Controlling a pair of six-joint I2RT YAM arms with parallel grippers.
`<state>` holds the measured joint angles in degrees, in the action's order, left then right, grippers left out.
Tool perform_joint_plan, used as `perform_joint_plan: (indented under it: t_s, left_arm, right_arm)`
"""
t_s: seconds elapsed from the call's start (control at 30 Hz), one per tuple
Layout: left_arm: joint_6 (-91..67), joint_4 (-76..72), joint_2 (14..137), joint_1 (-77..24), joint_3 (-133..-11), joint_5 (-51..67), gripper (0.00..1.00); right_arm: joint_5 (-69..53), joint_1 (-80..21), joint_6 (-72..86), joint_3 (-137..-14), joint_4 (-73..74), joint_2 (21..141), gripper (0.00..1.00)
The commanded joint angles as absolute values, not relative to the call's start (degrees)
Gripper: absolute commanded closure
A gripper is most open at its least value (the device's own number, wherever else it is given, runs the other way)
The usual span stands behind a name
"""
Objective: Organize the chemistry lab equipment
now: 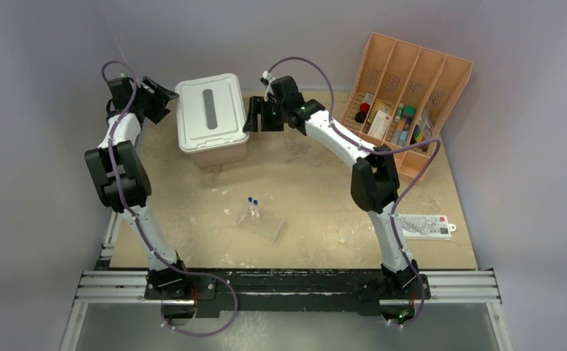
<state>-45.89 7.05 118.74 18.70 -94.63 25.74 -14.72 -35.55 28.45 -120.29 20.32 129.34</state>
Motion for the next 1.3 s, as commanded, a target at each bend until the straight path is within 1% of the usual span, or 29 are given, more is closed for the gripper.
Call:
perform_joint_plan:
  t_s: [0.0,0.13,0.2,0.37,0.43,0.57,0.73,0.87,0.93,1.1,1.17,1.2,1.27]
  left_arm:
    - [-46.0,4.7,121.0,18.1,-97.4,27.0,0.33]
    - [-45.0,10.3,122.8,17.8,-98.6,23.1,0.43]
    - [-43.7,12.7,123.4,17.6,-98.8,21.6,0.46]
    - [-42.8,15.0,123.5,17.2,-97.5,18.3,0.46]
    - [-42.5,16.3,123.6,17.2,-97.8,17.1,0.44]
    - [-41.9,20.1,124.4,17.2,-98.9,13.5,0.43]
    - [-42.3,24.9,126.1,17.2,-99.8,9.0,0.43]
    - [-40.9,26.1,125.4,16.7,-101.2,8.8,0.45]
    - [-38.3,26.3,124.1,16.0,-103.0,9.0,0.44]
    - [-33.2,30.6,121.0,14.5,-111.1,11.0,0.37]
    - [-32.5,31.4,118.9,14.1,-112.6,10.7,0.33]
    - [-32.3,31.9,117.7,13.9,-113.2,10.5,0.30]
    - [-32.4,33.2,114.9,13.9,-113.9,8.0,0.27]
  right_arm:
    - [-15.2,-35.2,25.1,-123.4,19.2,126.9,0.29]
    - [-13.8,-35.1,24.8,-124.5,19.6,128.5,0.29]
    - [-13.1,-34.9,25.3,-124.6,19.7,129.4,0.30]
    - [-12.3,-33.7,28.2,-124.7,21.0,131.7,0.31]
    - [-12.6,-33.6,28.3,-124.5,21.0,132.4,0.32]
    - [-15.5,-33.6,28.3,-124.5,20.8,133.6,0.31]
    - [-14.4,-33.6,28.6,-124.3,21.7,132.8,0.31]
    - [-11.6,-33.6,28.6,-123.8,22.5,130.8,0.31]
    - [-9.5,-33.6,28.5,-123.7,23.5,129.2,0.32]
    - [-2.2,-33.6,27.4,-120.7,26.3,122.5,0.31]
    - [0.6,-33.6,26.9,-117.5,27.4,118.4,0.31]
    - [2.3,-33.6,26.5,-116.0,27.8,116.7,0.31]
    - [5.1,-33.5,25.2,-111.9,27.8,112.8,0.30]
